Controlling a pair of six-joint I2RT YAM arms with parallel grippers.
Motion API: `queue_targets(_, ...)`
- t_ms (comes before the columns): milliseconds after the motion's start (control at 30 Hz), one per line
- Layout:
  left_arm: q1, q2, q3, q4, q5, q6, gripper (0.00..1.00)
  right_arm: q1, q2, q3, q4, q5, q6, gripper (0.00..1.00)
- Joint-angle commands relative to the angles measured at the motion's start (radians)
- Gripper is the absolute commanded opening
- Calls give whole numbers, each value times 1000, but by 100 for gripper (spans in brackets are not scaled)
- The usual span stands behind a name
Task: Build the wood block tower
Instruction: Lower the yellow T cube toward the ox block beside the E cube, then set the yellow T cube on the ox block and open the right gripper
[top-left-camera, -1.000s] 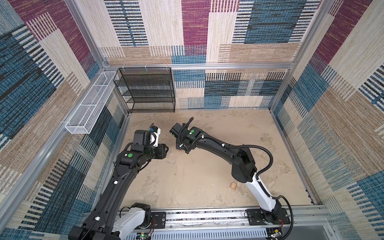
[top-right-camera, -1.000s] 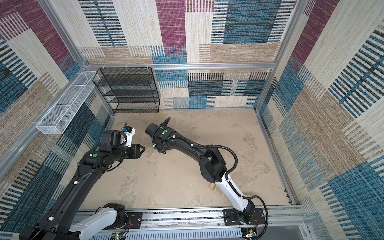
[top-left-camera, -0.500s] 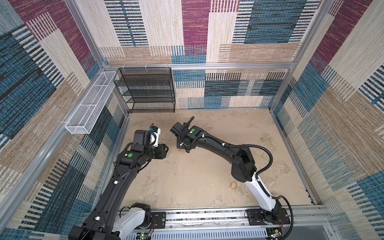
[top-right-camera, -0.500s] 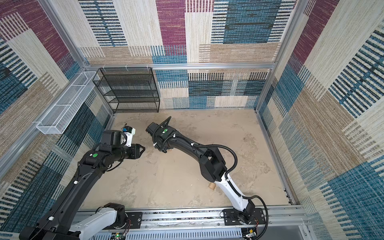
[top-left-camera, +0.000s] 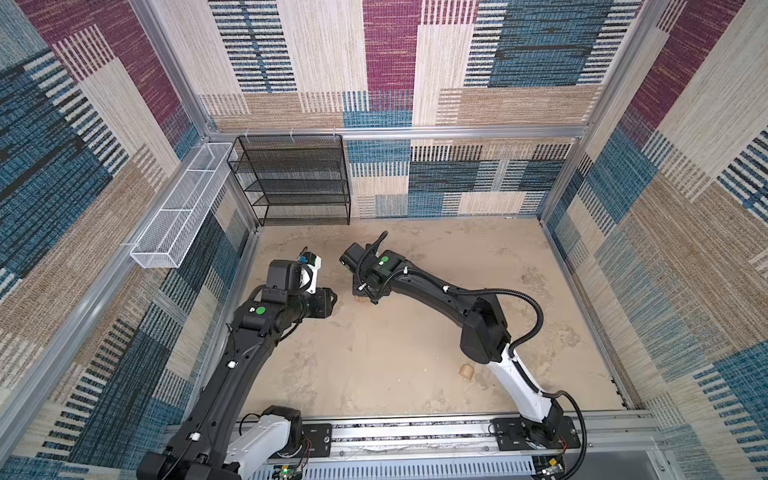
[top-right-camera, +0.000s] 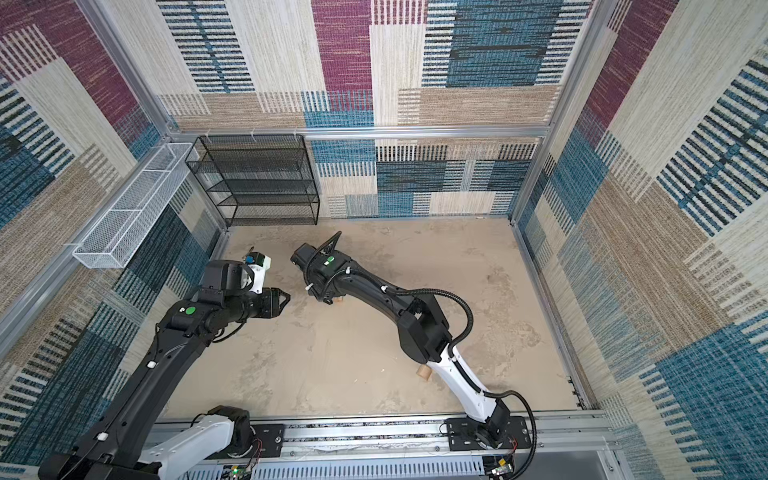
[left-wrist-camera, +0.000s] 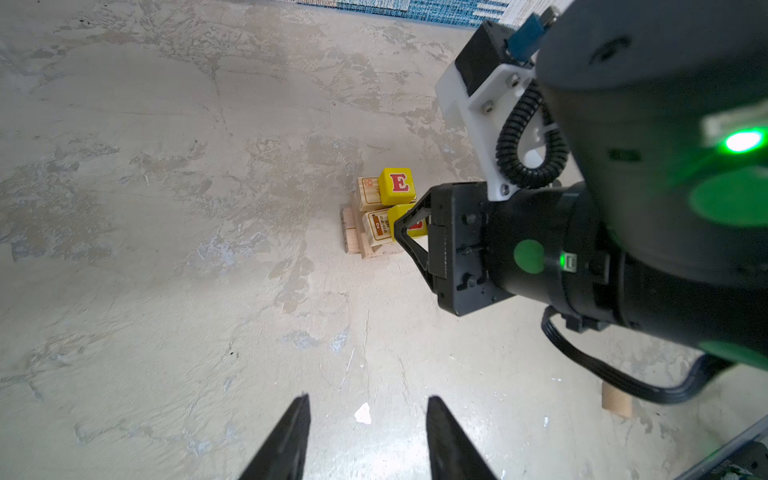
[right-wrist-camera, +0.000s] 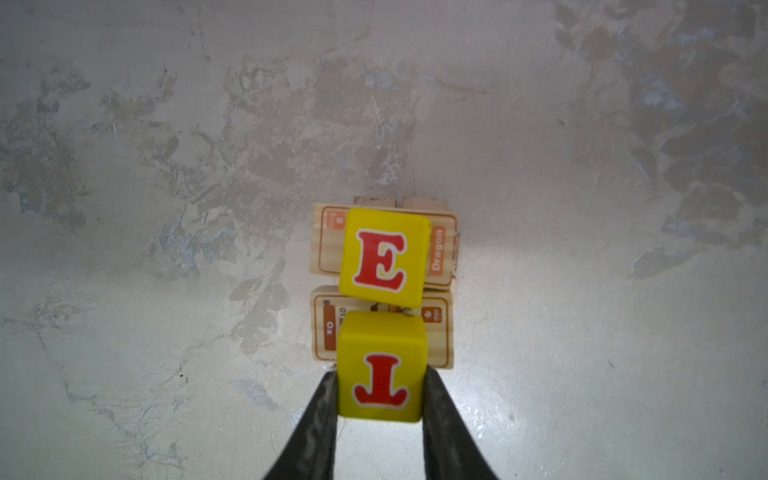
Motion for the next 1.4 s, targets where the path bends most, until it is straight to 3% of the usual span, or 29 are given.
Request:
queue_targets(0, 0, 4, 7, 6, -4, 19, 50, 0, 6, 14, -11, 19, -11, 11)
queue_targets(100, 0, 4, 7, 6, -4, 20, 50, -2, 8, 17, -11, 17, -15, 22)
queue_targets(600, 0, -2, 7, 4, -6, 20, 50, -3, 25, 40, -24, 24, -22, 25)
queue_targets(667, -1, -3, 6, 4, -5, 20, 50, -3, 28, 43, -25, 23, -23, 30)
queue_targets(833, -1, -3, 7, 6, -4, 21, 50, -3, 32, 49, -31, 25, -24, 32)
queue_targets(900, -1, -3, 7, 4, -4, 20, 50, -3, 30, 50, -29, 25, -26, 48)
queue_targets(1033, -1, -6, 7, 3, -6, 22, 50, -3, 29, 56, -23, 24, -34, 55)
queue_targets(1367, 0, -11, 7, 3, -18, 22, 50, -3, 20, 86, -23, -11, -46, 58)
